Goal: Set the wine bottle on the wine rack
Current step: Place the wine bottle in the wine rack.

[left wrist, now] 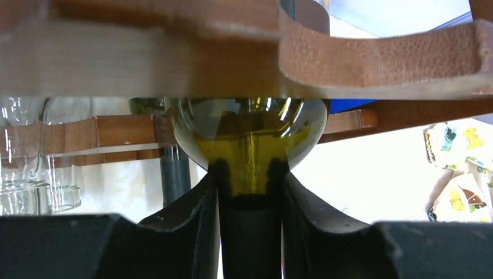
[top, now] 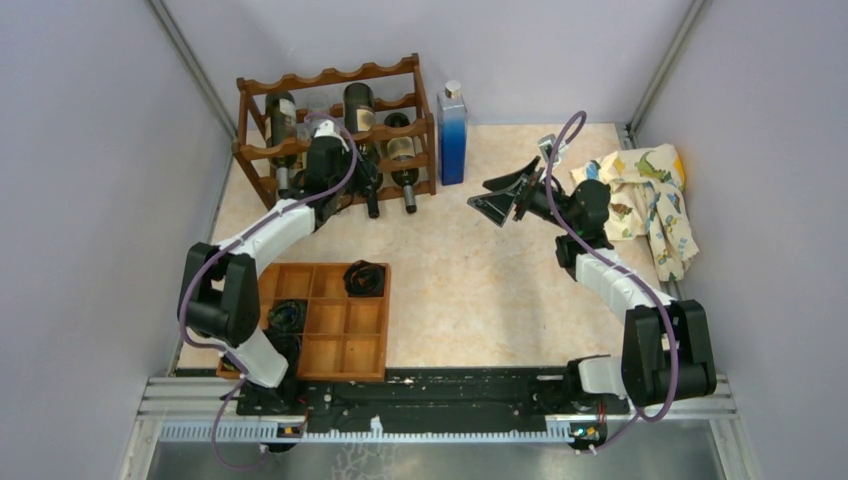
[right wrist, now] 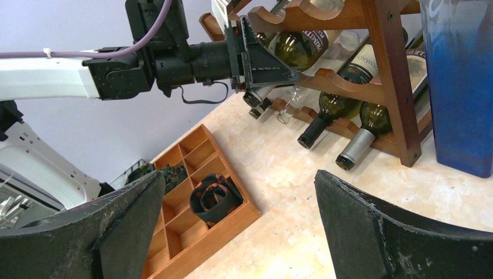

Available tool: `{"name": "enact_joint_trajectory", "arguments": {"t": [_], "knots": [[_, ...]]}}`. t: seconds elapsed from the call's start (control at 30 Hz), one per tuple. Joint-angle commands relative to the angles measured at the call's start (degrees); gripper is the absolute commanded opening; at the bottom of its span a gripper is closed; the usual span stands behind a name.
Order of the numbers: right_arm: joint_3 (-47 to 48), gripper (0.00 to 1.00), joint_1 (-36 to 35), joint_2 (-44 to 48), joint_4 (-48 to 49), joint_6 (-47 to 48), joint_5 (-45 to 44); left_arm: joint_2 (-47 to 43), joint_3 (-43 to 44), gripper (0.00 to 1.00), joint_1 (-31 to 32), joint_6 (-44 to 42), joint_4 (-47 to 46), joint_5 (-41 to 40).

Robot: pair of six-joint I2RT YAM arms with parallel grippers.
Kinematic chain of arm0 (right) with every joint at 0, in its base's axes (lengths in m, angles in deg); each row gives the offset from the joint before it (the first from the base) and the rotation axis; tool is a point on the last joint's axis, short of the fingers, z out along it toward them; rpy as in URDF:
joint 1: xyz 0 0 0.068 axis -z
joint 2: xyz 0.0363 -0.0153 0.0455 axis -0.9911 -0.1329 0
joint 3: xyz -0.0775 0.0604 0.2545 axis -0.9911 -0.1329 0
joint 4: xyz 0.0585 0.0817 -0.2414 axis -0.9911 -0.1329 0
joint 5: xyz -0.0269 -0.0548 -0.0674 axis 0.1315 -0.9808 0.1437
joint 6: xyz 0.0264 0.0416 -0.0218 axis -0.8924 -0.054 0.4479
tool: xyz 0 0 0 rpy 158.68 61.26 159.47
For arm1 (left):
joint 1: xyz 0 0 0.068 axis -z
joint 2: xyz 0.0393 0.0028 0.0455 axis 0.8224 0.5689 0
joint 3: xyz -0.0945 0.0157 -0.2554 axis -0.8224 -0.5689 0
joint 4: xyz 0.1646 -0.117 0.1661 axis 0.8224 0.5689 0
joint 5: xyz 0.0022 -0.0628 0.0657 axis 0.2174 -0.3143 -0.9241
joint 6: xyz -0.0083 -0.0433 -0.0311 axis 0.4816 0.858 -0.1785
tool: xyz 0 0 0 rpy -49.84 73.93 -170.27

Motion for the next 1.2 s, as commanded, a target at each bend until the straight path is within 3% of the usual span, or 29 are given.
{"name": "enact_joint_trajectory", "arguments": {"t": [0.0, 0.6, 1.17], "knots": [[0.5, 0.98, 0.5, 2.0, 3.7, 0.8, -0.4, 0.4, 6.1, 0.0, -0.3, 0.2, -3.8, -1.9], [-0.1, 0.98, 0.6, 2.7, 4.0, 0.9, -0.5, 5.1, 13.0, 0.0, -0.7, 1.0, 2.7, -4.5], [-0.3, 0.98, 0.7, 3.2, 4.0, 1.1, -0.4, 7.4, 15.5, 0.0, -1.7, 0.3, 1.0, -5.3]]}}
